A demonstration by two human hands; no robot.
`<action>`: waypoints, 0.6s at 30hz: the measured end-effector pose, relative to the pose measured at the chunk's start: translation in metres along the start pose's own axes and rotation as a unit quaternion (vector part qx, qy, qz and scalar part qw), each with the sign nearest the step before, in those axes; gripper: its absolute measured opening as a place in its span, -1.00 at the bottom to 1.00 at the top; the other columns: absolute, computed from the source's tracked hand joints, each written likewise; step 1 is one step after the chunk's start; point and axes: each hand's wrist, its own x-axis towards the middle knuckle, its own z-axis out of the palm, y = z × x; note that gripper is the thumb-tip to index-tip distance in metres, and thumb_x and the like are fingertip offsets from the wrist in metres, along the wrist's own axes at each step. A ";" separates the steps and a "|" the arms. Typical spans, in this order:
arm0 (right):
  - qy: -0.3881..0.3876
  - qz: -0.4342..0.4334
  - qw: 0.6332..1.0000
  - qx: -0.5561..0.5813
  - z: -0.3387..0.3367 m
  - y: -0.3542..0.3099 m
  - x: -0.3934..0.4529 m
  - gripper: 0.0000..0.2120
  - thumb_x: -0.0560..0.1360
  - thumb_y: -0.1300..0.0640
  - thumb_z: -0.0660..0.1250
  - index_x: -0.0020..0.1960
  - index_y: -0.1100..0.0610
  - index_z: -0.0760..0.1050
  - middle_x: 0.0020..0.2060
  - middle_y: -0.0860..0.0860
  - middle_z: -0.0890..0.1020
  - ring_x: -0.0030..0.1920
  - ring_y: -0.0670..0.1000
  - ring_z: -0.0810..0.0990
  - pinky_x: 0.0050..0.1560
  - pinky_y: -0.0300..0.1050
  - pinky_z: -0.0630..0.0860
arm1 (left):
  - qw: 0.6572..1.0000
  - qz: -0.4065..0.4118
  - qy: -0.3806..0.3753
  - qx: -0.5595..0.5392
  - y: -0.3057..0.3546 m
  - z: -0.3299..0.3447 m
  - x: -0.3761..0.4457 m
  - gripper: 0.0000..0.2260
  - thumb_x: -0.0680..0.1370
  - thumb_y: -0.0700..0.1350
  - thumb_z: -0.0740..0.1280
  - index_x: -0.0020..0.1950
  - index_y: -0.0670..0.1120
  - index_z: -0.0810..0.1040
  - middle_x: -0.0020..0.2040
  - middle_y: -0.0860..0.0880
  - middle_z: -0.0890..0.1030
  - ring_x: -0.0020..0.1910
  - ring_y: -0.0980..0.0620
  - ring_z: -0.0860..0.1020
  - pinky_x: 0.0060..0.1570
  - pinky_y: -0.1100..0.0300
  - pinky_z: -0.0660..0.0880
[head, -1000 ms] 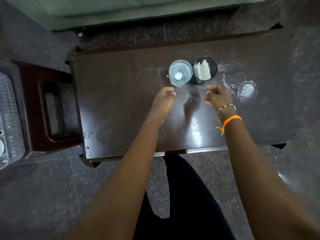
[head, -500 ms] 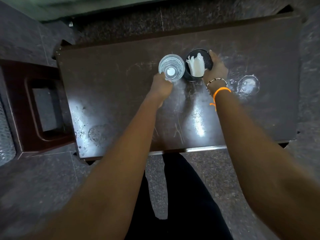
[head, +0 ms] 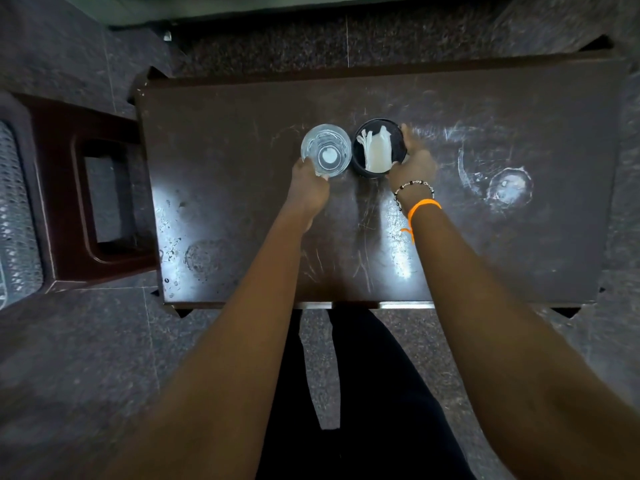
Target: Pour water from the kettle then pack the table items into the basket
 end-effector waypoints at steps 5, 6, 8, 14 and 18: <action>-0.033 -0.024 0.999 -0.003 -0.005 -0.001 -0.006 -0.37 0.49 0.41 0.08 0.51 0.06 0.06 0.09 0.06 0.59 0.03 0.15 0.50 0.09 -0.06 0.45 | 1.000 -0.005 0.005 -0.020 -0.005 -0.015 -0.015 -0.59 0.61 -0.22 0.14 0.46 -0.11 0.24 0.50 -0.11 0.21 0.46 -0.03 0.23 0.39 0.14 0.19; -0.033 -0.027 0.999 -0.007 -0.008 -0.001 -0.010 -0.37 0.50 0.39 0.08 0.51 0.07 0.04 -0.02 0.03 0.57 -0.05 0.08 0.43 0.03 -0.07 0.43 | 1.000 0.005 0.017 -0.024 -0.004 -0.019 -0.020 -0.61 0.60 -0.22 0.16 0.44 -0.12 0.29 0.47 -0.10 0.26 0.43 -0.02 0.27 0.35 0.19 0.21; -0.022 -0.040 0.999 0.000 -0.016 -0.005 -0.020 -0.39 0.50 0.39 0.10 0.50 0.10 0.07 0.15 0.13 0.55 0.00 0.07 0.44 0.08 -0.07 0.42 | 0.998 0.039 0.038 -0.027 -0.001 -0.028 -0.035 -0.66 0.58 -0.24 0.18 0.36 -0.16 0.40 0.33 -0.08 0.41 0.27 0.06 0.39 0.16 0.38 0.26; 0.012 -0.165 0.982 0.088 -0.054 -0.062 -0.079 -0.54 0.50 0.33 0.22 0.39 0.17 0.34 0.26 0.14 0.52 0.26 0.06 0.48 0.34 -0.19 0.32 | 0.984 0.162 0.077 -0.012 0.014 -0.071 -0.086 -0.68 0.55 -0.25 0.23 0.31 -0.12 0.43 0.30 -0.11 0.41 0.21 0.02 0.48 0.05 0.44 0.32; 0.063 -0.273 0.941 0.188 -0.088 -0.131 -0.132 -0.66 0.52 0.27 0.25 0.29 0.18 0.46 0.24 0.11 0.57 0.23 0.06 0.54 0.34 -0.03 0.42 | 0.949 0.285 0.121 -0.065 0.055 -0.104 -0.126 -0.62 0.53 -0.33 0.23 0.34 -0.17 0.36 0.23 -0.16 0.46 0.18 -0.05 0.48 0.23 0.19 0.40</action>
